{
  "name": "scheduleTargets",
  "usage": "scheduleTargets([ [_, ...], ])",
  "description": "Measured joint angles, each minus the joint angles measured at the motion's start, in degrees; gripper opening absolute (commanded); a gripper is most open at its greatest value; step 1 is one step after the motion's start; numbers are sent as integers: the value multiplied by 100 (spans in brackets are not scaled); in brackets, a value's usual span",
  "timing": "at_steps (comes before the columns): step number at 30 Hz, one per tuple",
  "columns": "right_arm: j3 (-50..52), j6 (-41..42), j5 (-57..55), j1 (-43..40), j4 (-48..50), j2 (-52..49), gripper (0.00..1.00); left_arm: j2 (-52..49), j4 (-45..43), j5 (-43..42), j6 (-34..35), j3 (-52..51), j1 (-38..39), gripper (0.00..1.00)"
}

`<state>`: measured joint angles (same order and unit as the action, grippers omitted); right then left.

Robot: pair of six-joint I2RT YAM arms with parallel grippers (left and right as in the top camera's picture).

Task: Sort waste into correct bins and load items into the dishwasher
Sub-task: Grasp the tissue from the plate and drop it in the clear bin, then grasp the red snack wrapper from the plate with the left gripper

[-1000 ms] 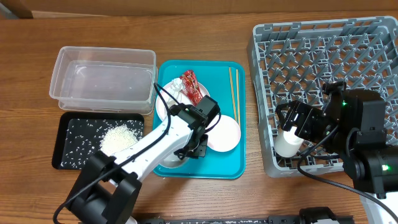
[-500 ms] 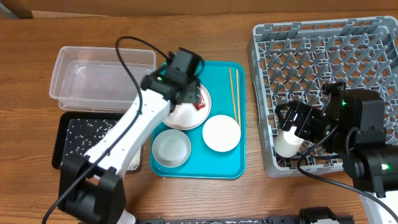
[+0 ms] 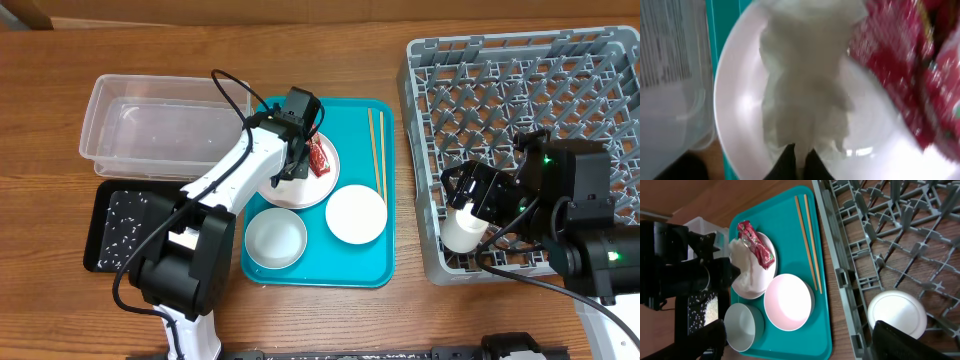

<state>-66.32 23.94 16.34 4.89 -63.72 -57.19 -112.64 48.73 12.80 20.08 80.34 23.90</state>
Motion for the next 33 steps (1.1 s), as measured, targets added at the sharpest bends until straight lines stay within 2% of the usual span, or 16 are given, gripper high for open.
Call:
scheduleTargets([
  [6, 0, -2, 0, 0, -4, -2, 95, 216, 1250, -37, -42, 1069, -184, 4],
  [13, 0, 0, -2, -2, -4, -4, 95, 1255, 1397, 35, -42, 1888, -1095, 4],
  [14, 0, 0, -2, -2, -2, -4, 95, 1320, 1412, 76, -42, 1899, -1255, 9],
  [15, 0, -4, -2, -2, 4, -4, 95, 1344, 1412, 107, -55, 1899, -1397, 34],
  [16, 0, -2, -2, 0, 9, -4, 95, 1325, 1410, 122, -79, 1897, -1539, 53],
  [17, 0, 0, 0, -2, 15, -4, 95, 1252, 1405, 146, -72, 1893, -1687, 59],
  [21, 0, -2, -2, -2, 20, -4, 95, 890, 1388, 114, -81, 1814, -1947, 71],
  [24, 0, -2, -4, -2, 17, -4, 95, 772, 1384, -66, -55, 1805, -1906, 71],
  [25, 0, 0, -4, -2, 13, -4, 95, 772, 1375, -136, -55, 1810, -1862, 77],
  [33, 0, 0, -2, -2, 2, -4, 95, 741, 765, -330, 446, 1897, -887, 71],
])
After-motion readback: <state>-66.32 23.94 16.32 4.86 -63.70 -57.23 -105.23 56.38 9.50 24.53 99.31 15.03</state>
